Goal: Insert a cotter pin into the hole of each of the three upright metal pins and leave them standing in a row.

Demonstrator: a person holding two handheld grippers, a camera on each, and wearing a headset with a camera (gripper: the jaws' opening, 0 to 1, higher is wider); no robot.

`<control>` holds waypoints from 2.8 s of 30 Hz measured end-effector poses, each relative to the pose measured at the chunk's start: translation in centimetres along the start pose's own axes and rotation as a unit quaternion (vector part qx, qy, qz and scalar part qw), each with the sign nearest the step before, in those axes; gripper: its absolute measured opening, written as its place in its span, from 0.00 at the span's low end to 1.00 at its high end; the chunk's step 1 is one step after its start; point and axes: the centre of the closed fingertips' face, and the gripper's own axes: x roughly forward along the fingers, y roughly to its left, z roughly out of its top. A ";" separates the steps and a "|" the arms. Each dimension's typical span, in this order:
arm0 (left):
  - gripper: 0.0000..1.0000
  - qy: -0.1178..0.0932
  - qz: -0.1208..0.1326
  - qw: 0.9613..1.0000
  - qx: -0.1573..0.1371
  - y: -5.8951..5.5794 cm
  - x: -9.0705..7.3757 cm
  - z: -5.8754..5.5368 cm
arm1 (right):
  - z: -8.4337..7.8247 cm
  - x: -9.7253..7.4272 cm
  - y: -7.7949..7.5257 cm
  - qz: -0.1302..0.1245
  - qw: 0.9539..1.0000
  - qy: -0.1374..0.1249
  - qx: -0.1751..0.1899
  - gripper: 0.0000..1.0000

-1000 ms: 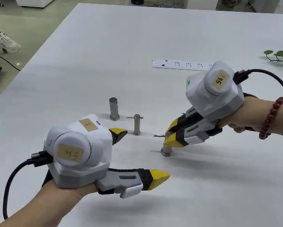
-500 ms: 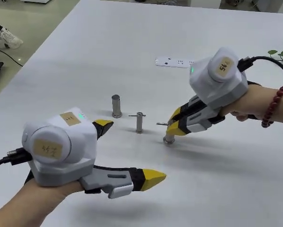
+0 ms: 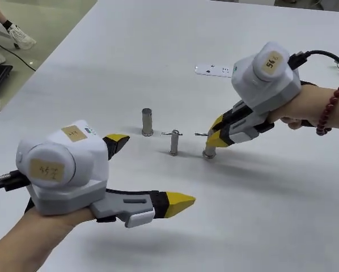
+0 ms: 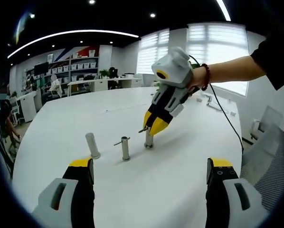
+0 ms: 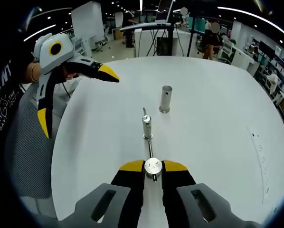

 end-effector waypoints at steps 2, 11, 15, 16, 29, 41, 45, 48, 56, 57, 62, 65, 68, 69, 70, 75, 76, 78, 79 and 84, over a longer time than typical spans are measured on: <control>0.99 0.003 0.000 1.000 0.001 0.0 0.0 -0.2 | -0.1 0.2 0.0 0.002 1.000 0.001 0.001 0.08; 0.99 -0.005 0.003 1.000 -0.001 0.1 0.0 -0.1 | -0.4 0.8 -0.1 0.006 1.000 0.003 0.006 0.08; 0.99 -0.002 0.002 1.000 0.000 0.0 0.1 -0.2 | -0.6 0.8 -0.2 0.008 1.000 0.005 0.005 0.08; 0.99 -0.002 0.002 1.000 0.000 0.0 0.1 -0.2 | -0.7 0.7 -0.3 0.009 1.000 0.005 0.006 0.08; 0.97 0.002 -0.003 1.000 -0.006 -0.2 0.3 -0.7 | -0.7 0.7 -0.3 0.013 1.000 0.005 -0.011 0.10; 0.98 0.003 0.002 1.000 -0.005 0.2 0.1 -0.8 | 1.2 0.5 -0.1 0.006 0.998 -0.054 0.032 0.30; 0.98 0.005 0.001 1.000 -0.002 0.2 0.1 -0.8 | 2.3 0.7 -0.1 0.006 0.996 -0.075 0.052 0.34; 0.98 0.005 0.001 1.000 -0.003 0.2 0.1 -0.8 | 3.8 0.9 -0.2 0.005 0.992 -0.103 0.078 0.38; 0.98 -0.002 0.002 1.000 -0.007 0.3 0.3 -0.6 | 7.2 1.7 -1.3 -0.019 0.981 -0.163 0.108 0.40; 0.98 -0.003 0.002 1.000 -0.007 0.3 0.3 -0.6 | 7.5 2.0 -1.4 -0.025 0.980 -0.167 0.104 0.40; 0.98 -0.007 0.007 1.000 -0.010 0.5 0.2 -0.5 | 8.7 3.0 -2.2 -0.046 0.977 -0.182 0.102 0.37; 0.98 -0.008 0.008 1.000 -0.013 0.6 0.0 -0.4 | 9.2 3.8 -2.7 -0.056 0.975 -0.187 0.108 0.33; 0.98 -0.009 0.010 1.000 -0.014 0.7 -0.2 -0.3 | 9.6 4.7 -3.4 -0.066 0.973 -0.190 0.117 0.28; 0.98 -0.010 0.010 1.000 -0.015 0.7 -0.2 -0.3 | 9.6 4.9 -3.5 -0.068 0.972 -0.190 0.119 0.27; 0.98 -0.010 0.010 1.000 -0.016 0.6 -0.2 -0.2 | 9.8 5.2 -3.6 -0.068 0.972 -0.191 0.122 0.27; 0.98 -0.011 0.009 1.000 -0.017 0.6 -0.5 -0.2 | 10.3 5.8 -3.8 -0.071 0.970 -0.192 0.133 0.24; 0.98 -0.014 0.009 1.000 -0.020 0.5 -0.5 -0.1 | 10.3 6.1 -4.0 -0.072 0.970 -0.190 0.137 0.23; 0.98 -0.017 0.007 1.000 -0.020 0.4 -0.7 -0.1 | 10.4 6.5 -4.1 -0.069 0.968 -0.192 0.147 0.21; 0.98 -0.016 0.007 1.000 -0.020 0.3 -0.7 -0.1 | 10.6 6.8 -4.2 -0.067 0.966 -0.197 0.152 0.20; 0.98 -0.015 0.006 1.000 -0.016 0.2 -0.7 -0.1 | 10.7 7.6 -4.2 -0.070 0.965 -0.196 0.158 0.17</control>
